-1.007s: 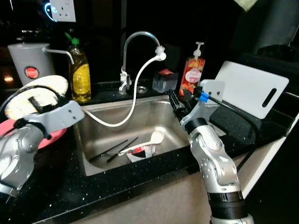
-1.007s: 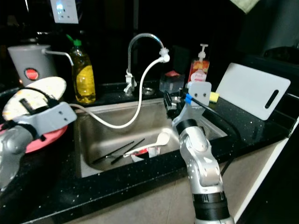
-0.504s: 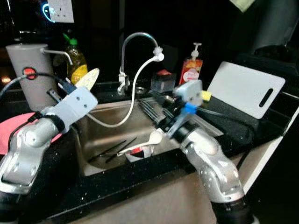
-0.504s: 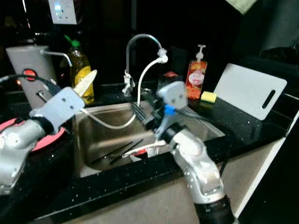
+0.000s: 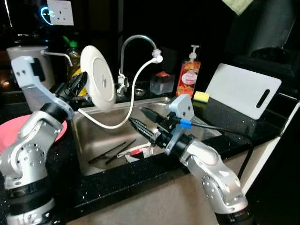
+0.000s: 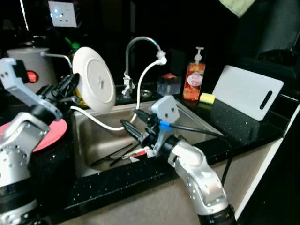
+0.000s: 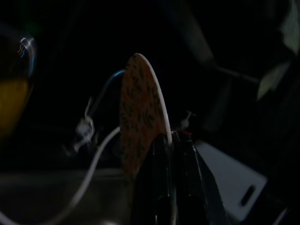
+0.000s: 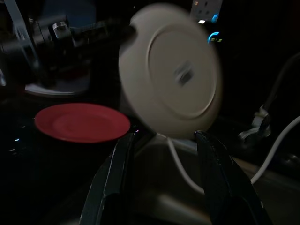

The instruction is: Kitchen organization

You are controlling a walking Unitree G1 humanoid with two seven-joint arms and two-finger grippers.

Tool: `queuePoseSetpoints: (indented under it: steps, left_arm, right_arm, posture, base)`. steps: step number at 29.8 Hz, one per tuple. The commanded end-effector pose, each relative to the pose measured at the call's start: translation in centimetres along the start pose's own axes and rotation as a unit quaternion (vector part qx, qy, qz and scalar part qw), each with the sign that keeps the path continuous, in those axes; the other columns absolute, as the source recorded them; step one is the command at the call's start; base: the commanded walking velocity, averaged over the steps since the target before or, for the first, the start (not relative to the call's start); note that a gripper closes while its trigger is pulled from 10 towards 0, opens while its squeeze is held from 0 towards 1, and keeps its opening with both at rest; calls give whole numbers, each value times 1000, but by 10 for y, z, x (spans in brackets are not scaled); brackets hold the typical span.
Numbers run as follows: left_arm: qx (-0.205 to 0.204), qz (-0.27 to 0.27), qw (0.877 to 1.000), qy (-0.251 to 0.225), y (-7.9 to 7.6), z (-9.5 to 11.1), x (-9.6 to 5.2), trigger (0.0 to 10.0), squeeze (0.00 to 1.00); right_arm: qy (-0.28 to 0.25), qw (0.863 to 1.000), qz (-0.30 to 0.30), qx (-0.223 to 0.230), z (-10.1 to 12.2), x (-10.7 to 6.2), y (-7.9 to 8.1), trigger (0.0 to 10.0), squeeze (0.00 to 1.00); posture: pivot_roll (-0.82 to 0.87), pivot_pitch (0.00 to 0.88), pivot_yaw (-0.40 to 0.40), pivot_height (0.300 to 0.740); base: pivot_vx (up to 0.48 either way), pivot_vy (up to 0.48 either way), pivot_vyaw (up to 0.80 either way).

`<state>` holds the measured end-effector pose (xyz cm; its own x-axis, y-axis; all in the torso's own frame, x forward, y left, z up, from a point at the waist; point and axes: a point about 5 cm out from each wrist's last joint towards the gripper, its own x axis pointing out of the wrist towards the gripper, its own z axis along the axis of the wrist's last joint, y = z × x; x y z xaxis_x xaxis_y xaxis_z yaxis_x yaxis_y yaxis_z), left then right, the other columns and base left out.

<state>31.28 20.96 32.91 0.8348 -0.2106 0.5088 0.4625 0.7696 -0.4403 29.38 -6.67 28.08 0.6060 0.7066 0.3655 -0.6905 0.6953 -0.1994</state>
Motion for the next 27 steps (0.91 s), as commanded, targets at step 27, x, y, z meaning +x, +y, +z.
queuePoseSetpoints:
  steps: [27]
  left_arm:
    - [-321,-45,945,37,-33,-12,15,10000,0]
  right_arm:
    - [26,944,-88,-318,-20,14,-7,10000,0]
  posture:
    - [-62,0,-81,740]
  base:
    - [0,0,0]
